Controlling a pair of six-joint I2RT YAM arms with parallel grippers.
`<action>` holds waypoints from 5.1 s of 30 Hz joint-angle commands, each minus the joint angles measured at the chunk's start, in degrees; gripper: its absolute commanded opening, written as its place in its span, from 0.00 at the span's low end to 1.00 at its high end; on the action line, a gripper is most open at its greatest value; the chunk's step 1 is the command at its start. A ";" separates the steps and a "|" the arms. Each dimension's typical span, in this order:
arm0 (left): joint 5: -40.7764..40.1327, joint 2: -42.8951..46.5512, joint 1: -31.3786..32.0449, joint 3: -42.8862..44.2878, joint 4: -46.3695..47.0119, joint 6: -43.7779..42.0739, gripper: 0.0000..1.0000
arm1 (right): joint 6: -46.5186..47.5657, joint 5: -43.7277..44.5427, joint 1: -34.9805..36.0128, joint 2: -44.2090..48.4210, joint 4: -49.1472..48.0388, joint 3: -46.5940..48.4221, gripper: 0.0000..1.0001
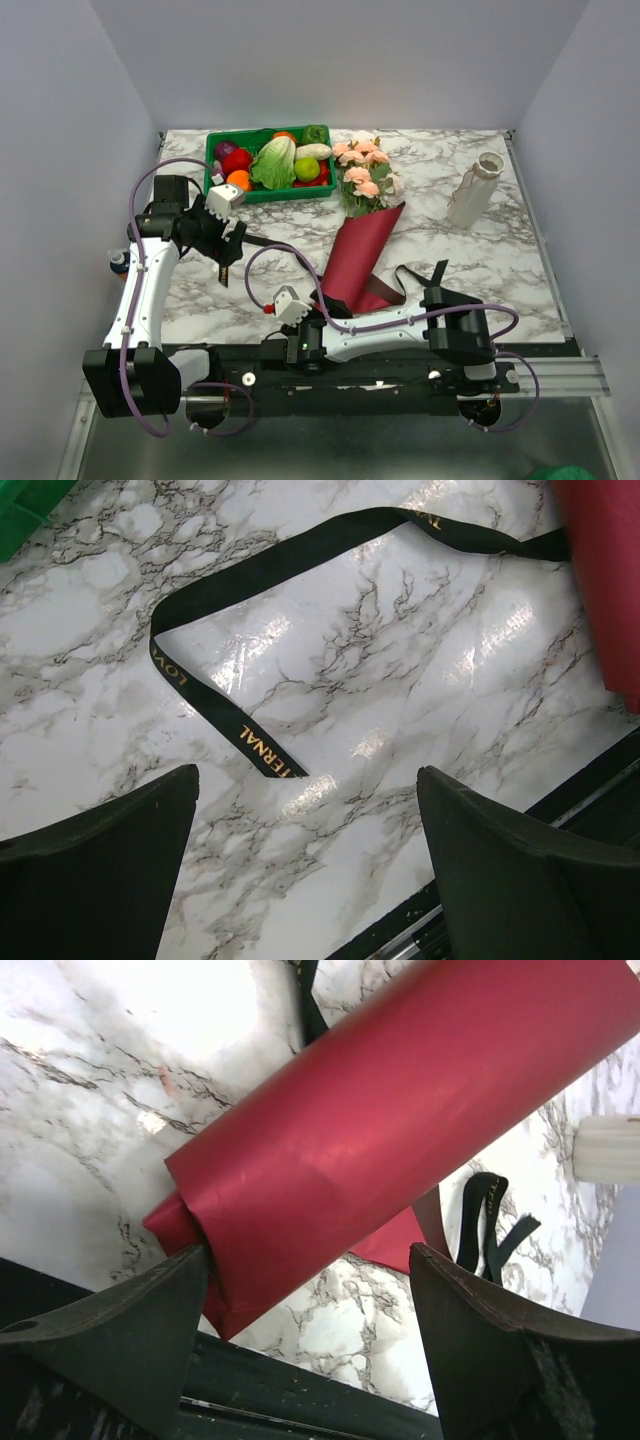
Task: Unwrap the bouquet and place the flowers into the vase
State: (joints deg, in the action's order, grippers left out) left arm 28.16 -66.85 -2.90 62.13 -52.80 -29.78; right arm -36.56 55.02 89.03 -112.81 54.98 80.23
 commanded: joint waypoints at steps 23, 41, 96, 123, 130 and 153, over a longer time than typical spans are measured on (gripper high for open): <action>3.21 -4.08 -0.18 4.40 -1.52 -1.07 0.99 | -2.46 12.64 -0.70 -7.51 -3.40 2.57 0.88; 3.39 -2.23 -0.18 3.35 -1.96 -2.04 0.99 | -7.05 11.86 0.53 -6.02 -1.71 1.43 0.88; 5.06 -2.15 -0.18 6.51 -3.46 -1.86 0.99 | -52.39 27.51 0.34 19.64 32.47 -0.24 0.81; 2.43 0.14 10.60 3.97 -1.53 1.64 0.99 | -14.78 5.06 -22.77 36.92 -0.66 2.69 0.99; 3.39 -0.04 12.74 4.58 -0.11 3.59 0.99 | -7.20 -27.76 -44.21 50.59 -19.56 -21.50 0.93; -0.04 2.16 12.74 8.89 -2.93 4.03 0.99 | -17.94 -42.28 -55.99 47.60 -43.90 -49.47 0.62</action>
State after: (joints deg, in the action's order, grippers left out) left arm 29.52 -66.26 9.61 70.06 -53.87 -26.06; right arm -53.19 15.07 33.61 -64.14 16.53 32.23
